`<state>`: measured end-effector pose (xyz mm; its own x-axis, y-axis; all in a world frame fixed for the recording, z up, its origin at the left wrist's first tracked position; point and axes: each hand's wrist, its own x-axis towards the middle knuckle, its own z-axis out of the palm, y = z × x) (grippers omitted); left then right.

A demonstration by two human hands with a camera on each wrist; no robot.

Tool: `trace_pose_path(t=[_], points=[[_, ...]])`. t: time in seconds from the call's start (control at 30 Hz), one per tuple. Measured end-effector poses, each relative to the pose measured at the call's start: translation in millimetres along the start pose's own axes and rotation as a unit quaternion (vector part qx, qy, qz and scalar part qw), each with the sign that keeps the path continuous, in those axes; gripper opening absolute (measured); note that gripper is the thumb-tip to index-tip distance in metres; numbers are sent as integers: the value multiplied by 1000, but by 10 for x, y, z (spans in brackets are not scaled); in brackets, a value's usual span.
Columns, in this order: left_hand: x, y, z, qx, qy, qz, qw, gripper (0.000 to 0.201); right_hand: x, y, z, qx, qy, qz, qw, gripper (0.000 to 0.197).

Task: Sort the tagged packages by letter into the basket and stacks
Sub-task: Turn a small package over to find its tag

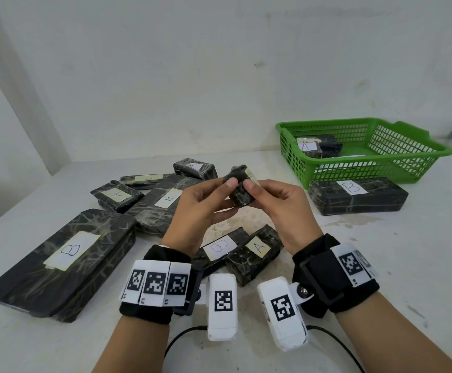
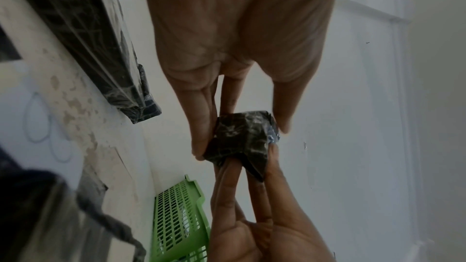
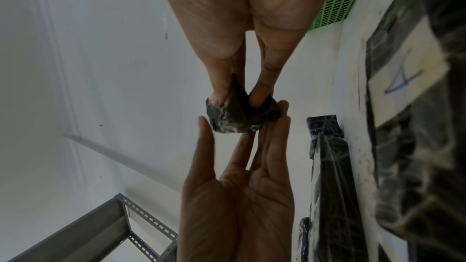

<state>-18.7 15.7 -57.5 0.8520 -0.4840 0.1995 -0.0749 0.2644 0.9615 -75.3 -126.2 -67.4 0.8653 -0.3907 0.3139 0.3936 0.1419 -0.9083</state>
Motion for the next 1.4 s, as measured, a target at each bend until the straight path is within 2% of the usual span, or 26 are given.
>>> trace_pose_path(t=[0.07, 0.17, 0.37, 0.53, 0.7, 0.83, 0.9, 1.0, 1.1, 1.13, 1.27, 1.33, 1.4], points=[[3, -24, -4, 2, 9, 5, 1000, 26, -3, -6, 5, -1, -1, 8, 1000, 19], [7, -39, -21, 14, 24, 8, 1000, 22, -10, -13, 46, -3, -16, 26, 1000, 32], [-12, -13, -3, 18, -5, 0, 1000, 34, 9, -11, 6, -13, -1, 4, 1000, 29], [17, -32, -35, 53, 18, 9, 998, 45, -8, -24, 45, -22, -12, 24, 999, 52], [1, -34, -14, 67, 12, 18, 998, 51, -7, -45, 51, -29, -10, 25, 999, 33], [15, -47, -47, 57, 18, 38, 997, 59, -2, -73, 19, -49, -37, 71, 996, 38], [13, -49, -51, 53, 8, 43, 998, 60, -3, -69, 10, -62, -35, 77, 995, 30], [23, -56, -55, 41, -7, 40, 998, 72, 3, -58, 7, -55, -10, 58, 997, 8], [18, -28, -25, -2, 8, 9, 1000, 82, 12, -69, -12, -39, -18, 18, 999, 12], [17, -16, -10, -13, 15, 1, 1000, 78, 14, -74, -19, -36, -28, 7, 999, 15], [4, 5, 31, -20, 26, 10, 999, 43, 5, -91, -2, -35, -73, -23, 996, 29], [6, -9, 14, -11, 28, 28, 999, 33, 5, -79, -1, -36, -86, -12, 996, 37], [10, -18, -8, -6, 27, 43, 999, 33, 7, -89, 4, -22, -89, 24, 995, 44]])
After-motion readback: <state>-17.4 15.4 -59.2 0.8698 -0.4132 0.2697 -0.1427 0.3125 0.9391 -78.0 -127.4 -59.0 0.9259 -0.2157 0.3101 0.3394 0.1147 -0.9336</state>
